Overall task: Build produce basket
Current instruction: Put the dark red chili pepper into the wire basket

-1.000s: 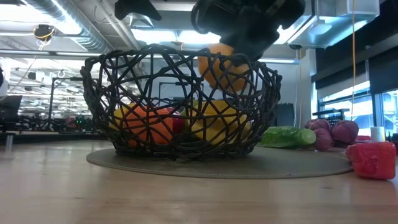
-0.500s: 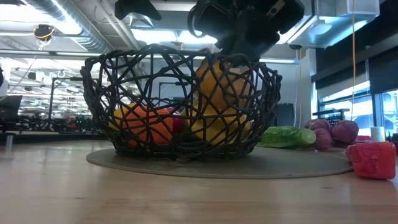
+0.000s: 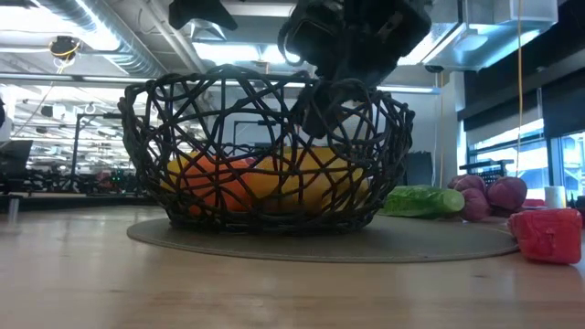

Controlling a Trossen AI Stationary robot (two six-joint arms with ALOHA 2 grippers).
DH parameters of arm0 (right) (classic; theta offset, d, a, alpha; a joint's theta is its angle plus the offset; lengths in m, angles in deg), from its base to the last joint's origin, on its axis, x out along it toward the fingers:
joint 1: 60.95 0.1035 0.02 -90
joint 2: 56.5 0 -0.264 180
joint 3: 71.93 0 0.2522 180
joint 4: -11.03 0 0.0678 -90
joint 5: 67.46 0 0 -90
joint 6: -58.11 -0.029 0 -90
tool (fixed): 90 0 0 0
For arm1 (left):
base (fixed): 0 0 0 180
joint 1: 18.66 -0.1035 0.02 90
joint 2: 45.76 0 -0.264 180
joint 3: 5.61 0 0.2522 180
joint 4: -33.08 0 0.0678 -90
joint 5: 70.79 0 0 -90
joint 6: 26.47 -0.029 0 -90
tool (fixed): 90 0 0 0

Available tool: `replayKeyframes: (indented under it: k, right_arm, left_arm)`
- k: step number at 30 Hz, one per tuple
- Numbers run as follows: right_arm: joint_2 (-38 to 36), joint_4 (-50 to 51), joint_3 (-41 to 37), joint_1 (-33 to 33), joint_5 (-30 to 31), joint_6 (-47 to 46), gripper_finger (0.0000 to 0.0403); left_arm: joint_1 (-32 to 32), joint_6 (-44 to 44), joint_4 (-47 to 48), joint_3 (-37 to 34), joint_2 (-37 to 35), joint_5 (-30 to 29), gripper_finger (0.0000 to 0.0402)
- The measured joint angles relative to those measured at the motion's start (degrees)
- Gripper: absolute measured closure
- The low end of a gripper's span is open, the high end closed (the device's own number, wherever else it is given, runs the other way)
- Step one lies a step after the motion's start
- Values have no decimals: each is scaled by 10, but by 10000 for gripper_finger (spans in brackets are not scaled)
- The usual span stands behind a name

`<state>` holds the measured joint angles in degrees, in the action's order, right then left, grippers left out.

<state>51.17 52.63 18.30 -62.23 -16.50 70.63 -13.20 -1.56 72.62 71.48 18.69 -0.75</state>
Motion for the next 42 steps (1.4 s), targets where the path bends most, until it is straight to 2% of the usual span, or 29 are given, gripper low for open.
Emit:
replayKeyframes:
  k: [5,9,15,19,26,30,33,42]
  right_arm:
    - [-34,2,0,-9,2,1,201]
    - [-71,3,0,-10,45,17,202]
    - [-125,3,0,-13,160,56,201]
    - [-156,5,0,-20,184,89,202]
    - [-177,7,0,-52,183,135,202]
    - [-184,14,10,-75,154,134,202]
    - [-187,14,27,-87,121,133,202]
    - [-187,33,93,-94,38,134,202]
  left_arm:
    - [20,30,42,0,0,17,149]
    - [52,95,88,0,0,17,149]
    - [113,287,167,0,0,17,149]
    - [165,431,222,0,0,17,149]
    - [251,633,294,0,12,49,149]
    - [308,715,307,0,40,67,149]
    - [348,767,297,0,73,103,149]
    - [419,883,209,0,194,108,149]
